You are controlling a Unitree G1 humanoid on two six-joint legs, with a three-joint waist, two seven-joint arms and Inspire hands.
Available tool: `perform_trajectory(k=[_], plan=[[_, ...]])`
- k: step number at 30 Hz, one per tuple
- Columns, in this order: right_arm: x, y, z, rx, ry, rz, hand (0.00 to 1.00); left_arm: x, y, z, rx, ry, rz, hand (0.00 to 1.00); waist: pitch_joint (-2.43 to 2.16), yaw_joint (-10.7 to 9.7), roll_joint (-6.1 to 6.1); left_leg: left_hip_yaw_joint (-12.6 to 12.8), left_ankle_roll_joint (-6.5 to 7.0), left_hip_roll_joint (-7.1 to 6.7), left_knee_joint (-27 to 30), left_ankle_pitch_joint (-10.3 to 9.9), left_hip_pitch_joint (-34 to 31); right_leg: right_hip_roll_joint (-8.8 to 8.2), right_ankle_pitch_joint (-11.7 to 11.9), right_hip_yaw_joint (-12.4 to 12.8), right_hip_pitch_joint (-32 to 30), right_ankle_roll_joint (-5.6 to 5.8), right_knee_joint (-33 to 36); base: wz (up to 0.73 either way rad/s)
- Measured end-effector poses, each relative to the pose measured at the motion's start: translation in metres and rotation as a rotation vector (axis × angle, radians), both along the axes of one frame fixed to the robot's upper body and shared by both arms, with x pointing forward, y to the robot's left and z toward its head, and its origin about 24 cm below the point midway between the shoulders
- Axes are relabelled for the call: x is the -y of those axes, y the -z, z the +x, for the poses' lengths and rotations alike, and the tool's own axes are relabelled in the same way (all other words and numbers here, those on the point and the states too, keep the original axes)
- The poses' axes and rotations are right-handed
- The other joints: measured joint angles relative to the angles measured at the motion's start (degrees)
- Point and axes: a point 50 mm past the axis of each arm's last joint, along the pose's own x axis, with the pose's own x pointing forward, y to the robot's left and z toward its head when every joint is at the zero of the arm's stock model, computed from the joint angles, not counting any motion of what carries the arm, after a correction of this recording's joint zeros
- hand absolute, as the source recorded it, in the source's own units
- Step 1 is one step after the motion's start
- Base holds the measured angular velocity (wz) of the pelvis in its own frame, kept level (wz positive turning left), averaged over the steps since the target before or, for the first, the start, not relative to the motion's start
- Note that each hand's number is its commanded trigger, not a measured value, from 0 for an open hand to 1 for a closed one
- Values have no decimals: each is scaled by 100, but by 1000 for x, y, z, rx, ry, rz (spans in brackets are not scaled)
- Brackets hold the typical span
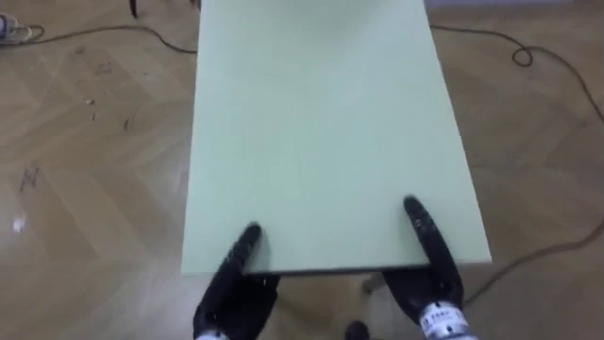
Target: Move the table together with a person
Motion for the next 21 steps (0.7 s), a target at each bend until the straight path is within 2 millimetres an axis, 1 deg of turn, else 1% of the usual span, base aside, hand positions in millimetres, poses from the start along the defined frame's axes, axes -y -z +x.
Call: perform_trajectory(k=[1, 2, 3, 4, 5, 6, 7, 8, 9, 10, 11, 12, 13, 14, 15, 17, 18, 20, 21], plan=[[1, 1, 0, -4, 3, -1, 100, 1, 1, 0, -4, -3, -5, 100, -4, -11, -14, 19, 57, -59, 52, 41, -74, -27, 180, 25, 53, 35, -213, -9], [0, 1, 0, -4, 0, 1, 100, 2, 1, 1, -3, 0, -2, 100, -6, 2, -47, 57, 115, -140, 110, 75, -162, -53, 409, 97, 69, 55, -402, -14], [0, 1, 0, -2, -2, 2, 100, 1, 1, 1, -1, 1, -1, 100, -4, 26, -84, 118, 155, -191, 106, 107, -192, -70, 540, 170, 68, 58, -503, -25], [-1, 0, 0, -2, -3, 1, 100, 1, 1, 2, -1, 1, -1, 100, -11, 46, -144, 222, 244, -314, 103, 169, -267, -131, 764, 290, 78, 116, -719, -24], [0, 1, 0, -2, -1, 0, 100, 1, 1, 1, -2, 1, -1, 100, -6, 21, -216, 284, 345, -461, 109, 232, -328, -202, 932, 381, 93, 246, -891, -18], [1, 0, 0, -3, 2, -1, 100, 1, 1, 1, -3, 1, -2, 100, -12, 6, -256, 314, 396, -538, 116, 263, -364, -266, 1010, 431, 102, 305, -985, -4], [1, 1, 0, -4, -3, -1, 100, 1, 1, 1, -3, 2, -2, 100, -13, -49, -318, 379, 514, -621, 122, 330, -449, -375, 1192, 513, 147, 522, -1206, 9], [2, 1, 0, -9, -2, -5, 100, 2, 1, 1, -6, 1, -4, 100, 1, -99, -312, 528, 595, -569, 127, 377, -506, -435, 1058, 554, 103, 610, -909, 19], [3, 1, -1, -13, -1, -6, 100, 2, 1, 1, -8, 1, -5, 100, 12, -148, -287, 626, 591, -487, 127, 404, -505, -456, 745, 556, 49, 522, -426, 44], [3, 4, -5, -28, 14, 1, 100, 3, 1, 2, -12, 14, 4, 100, 17, -214, -275, 780, 560, -339, 28, 507, -471, -508, -12, 504, 71, 531, 472, 49], [2, 5, -9, -38, 30, 14, 100, 3, 1, 1, -11, 22, 15, 100, 2, -219, -318, 931, 529, -281, -180, 640, -398, -562, -575, 442, 233, 545, 1076, 42], [2, 6, -10, -41, 33, 15, 100, 3, 2, 1, -12, 24, 18, 100, 4, -203, -324, 985, 517, -264, -270, 695, -351, -567, -784, 413, 389, 598, 1199, 8], [2, 6, -10, -41, 36, 18, 100, 2, 2, 1, -13, 25, 20, 100, 5, -152, -322, 1006, 516, -260, -377, 759, -307, -542, -1052, 307, 719, 657, 1168, -17], [0, 6, -9, -39, 38, 27, 100, 1, 1, 1, -10, 25, 23, 100, 2, -94, -338, 1019, 499, -274, -398, 791, -295, -483, -1135, 328, 955, 654, 837, -24], [-1, 6, -9, -39, 38, 31, 100, 1, 1, 2, -8, 24, 24, 100, 0, -54, -344, 1025, 493, -281, -401, 795, -301, -440, -1129, 327, 1015, 648, 662, -26], [-2, 5, -9, -36, 37, 32, 100, 1, 1, 2, -6, 25, 25, 100, -4, 60, -353, 1104, 477, -288, -494, 835, -273, -353, -1046, 319, 1200, 555, 186, -19], [-2, 5, -9, -36, 38, 33, 100, 0, 0, 2, -5, 24, 26, 100, -2, 81, -365, 1100, 473, -277, -524, 854, -266, -338, -1016, 308, 1231, 547, 107, -7], [-4, 6, -9, -38, 39, 36, 100, -2, 0, 2, -2, 24, 34, 100, 0, 172, -442, 1128, 448, -202, -555, 875, -263, -239, -909, 313, 1298, 514, -120, -6], [-4, 6, -8, -38, 38, 36, 100, -3, 0, 3, -2, 24, 35, 100, 2, 178, -447, 1125, 441, -176, -549, 875, -264, -215, -877, 299, 1332, 506, -181, -5]])
